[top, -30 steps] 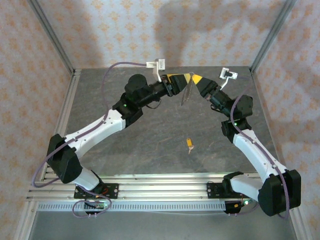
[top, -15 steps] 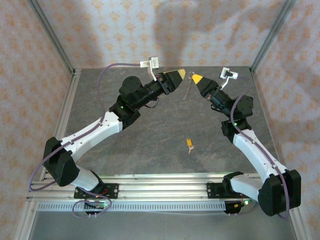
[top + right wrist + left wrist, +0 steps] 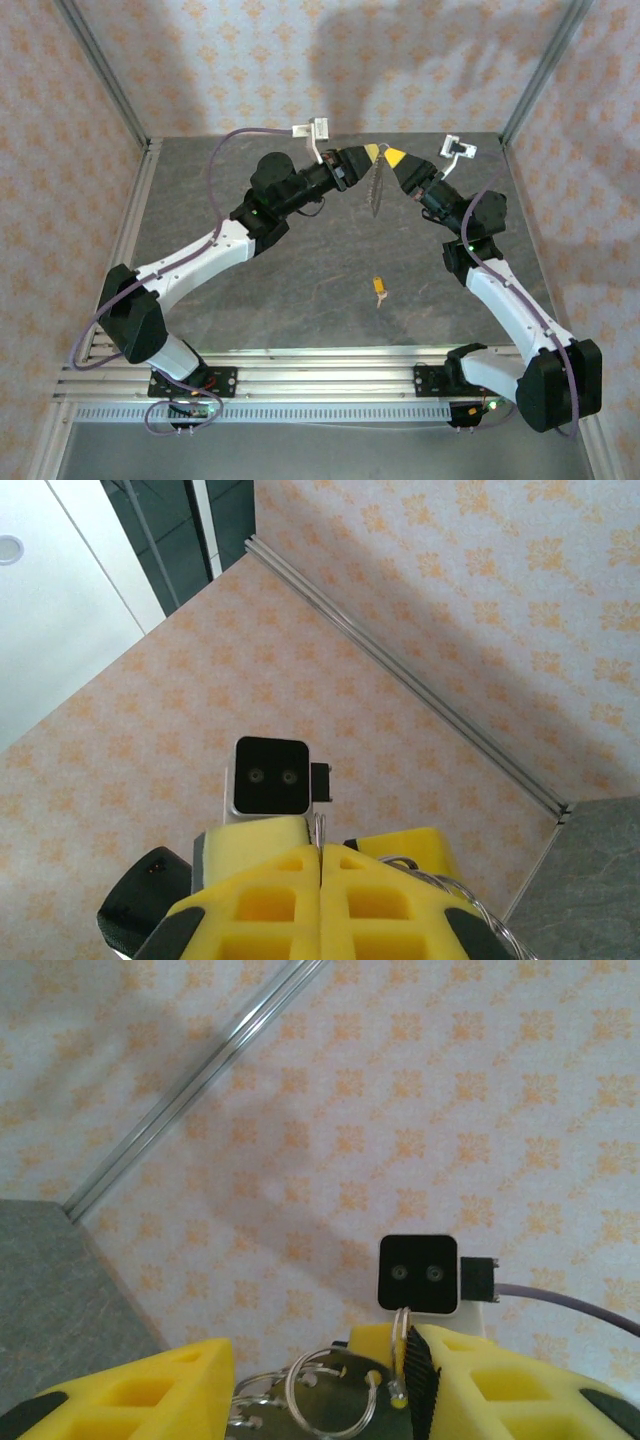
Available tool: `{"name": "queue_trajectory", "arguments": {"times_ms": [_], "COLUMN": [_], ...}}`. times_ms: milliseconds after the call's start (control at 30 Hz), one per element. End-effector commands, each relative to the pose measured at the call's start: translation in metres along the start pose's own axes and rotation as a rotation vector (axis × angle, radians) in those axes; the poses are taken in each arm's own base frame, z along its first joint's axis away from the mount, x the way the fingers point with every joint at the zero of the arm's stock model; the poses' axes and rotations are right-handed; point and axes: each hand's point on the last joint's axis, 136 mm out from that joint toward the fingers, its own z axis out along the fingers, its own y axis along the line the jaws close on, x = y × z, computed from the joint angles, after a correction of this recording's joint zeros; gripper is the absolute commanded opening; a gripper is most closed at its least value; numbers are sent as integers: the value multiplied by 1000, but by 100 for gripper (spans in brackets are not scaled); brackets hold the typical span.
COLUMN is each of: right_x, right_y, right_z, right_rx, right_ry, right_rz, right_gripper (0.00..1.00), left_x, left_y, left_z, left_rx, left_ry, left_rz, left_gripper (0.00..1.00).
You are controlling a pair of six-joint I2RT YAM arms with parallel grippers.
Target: Put the keys on the keyring
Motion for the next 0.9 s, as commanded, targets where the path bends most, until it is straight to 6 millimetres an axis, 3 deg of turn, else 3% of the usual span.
{"name": "queue_trajectory", "arguments": {"times_ms": [0,600,867], "right_x": [-4,-2,-1], "right_y": [18,16,15], "right_z": [-1,0,-1], "right_rx": [-65,-64,-58], "right_ry": [-13,-8,-5], "right_rz": [-39,-38,-37], "right_gripper": [0,0,0], "left_x": [-16,-11,-9], "left_y": [-29,-36,-38], "left_z": [3,10,12], "left_rx": [89,116,120], "left_ry": [-40,-20,-18], "left_rz": [23,30,30], "left_gripper": [49,41,31]}}
